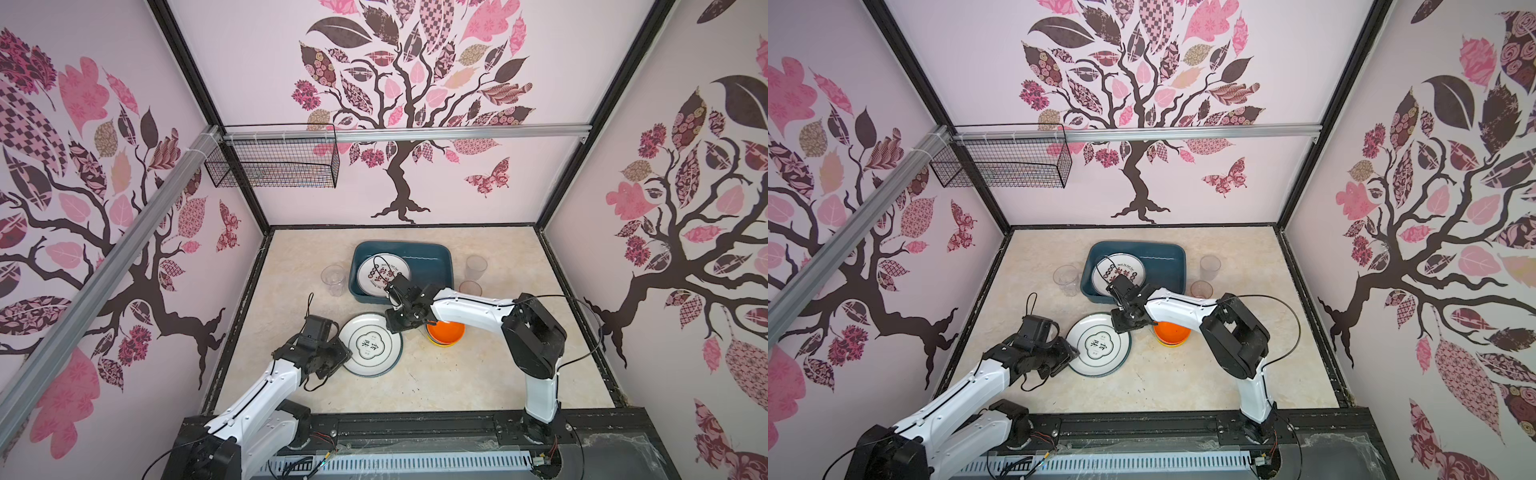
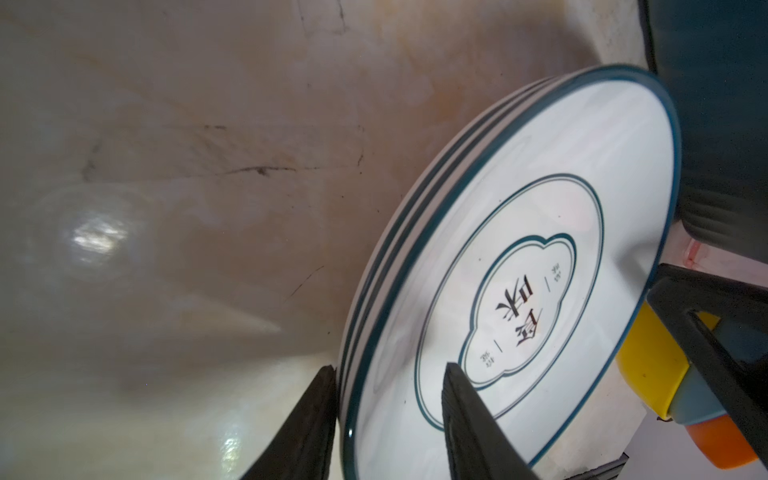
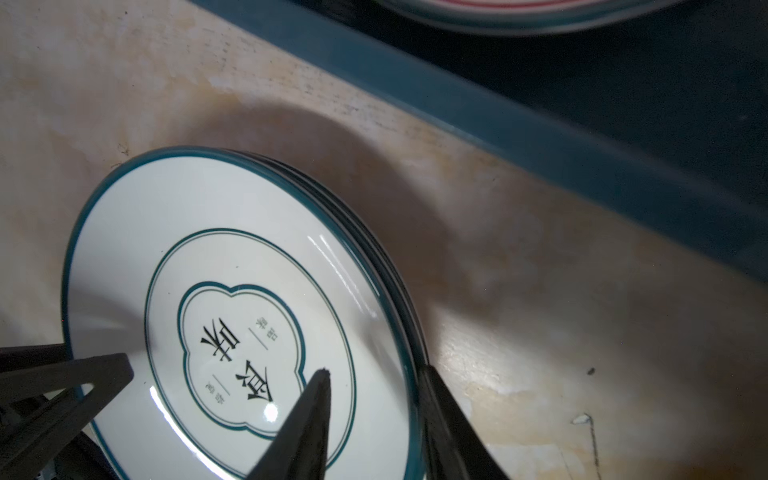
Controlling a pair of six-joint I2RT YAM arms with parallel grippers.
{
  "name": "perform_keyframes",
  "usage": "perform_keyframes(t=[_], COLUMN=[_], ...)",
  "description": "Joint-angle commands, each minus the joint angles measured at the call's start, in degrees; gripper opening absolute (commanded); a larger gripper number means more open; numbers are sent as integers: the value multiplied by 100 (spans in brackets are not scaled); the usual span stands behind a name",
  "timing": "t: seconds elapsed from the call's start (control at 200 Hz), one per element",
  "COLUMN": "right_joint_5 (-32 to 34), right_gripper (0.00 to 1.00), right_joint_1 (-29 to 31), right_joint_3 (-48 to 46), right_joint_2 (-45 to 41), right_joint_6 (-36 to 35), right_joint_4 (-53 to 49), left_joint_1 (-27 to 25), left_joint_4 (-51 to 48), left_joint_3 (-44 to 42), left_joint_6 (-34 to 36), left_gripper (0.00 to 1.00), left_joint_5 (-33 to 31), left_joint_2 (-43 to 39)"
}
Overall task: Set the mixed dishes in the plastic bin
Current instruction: 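Tilt the white plate stack up with the left gripper while the right holds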
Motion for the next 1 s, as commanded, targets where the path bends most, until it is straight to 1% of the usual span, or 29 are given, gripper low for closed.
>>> perform_keyframes(t=[0.0, 0.255, 0.575, 0.72, 0.91, 0.99], right_joint_5=[-90, -178, -283, -335, -430, -467], right_gripper=[36, 35, 31, 31, 26, 25], right_joint_1=[60, 69, 103, 105, 106, 105], right_joint_3=[195, 202, 120, 72, 25, 6], right_joint_2=[243, 327, 369, 384, 392, 405], right_joint_6=[-32, -41, -3, 29, 51, 59], right_joint_4=[-42, -40, 55, 106, 192, 230], left_joint_1=[-5, -7, -9, -7, -5, -5], left_joint_4=[133, 127, 42, -71, -286, -399], left_joint_3=[-152, -129, -147, -147, -173, -181], left_joint_6=[5, 3, -21, -45, -109, -134], left_gripper=[43, 43, 43, 47, 54, 55], left_joint_5=[43, 52, 43, 18, -61, -95], left_joint_2=[-36, -27, -148, -243, -461, -579])
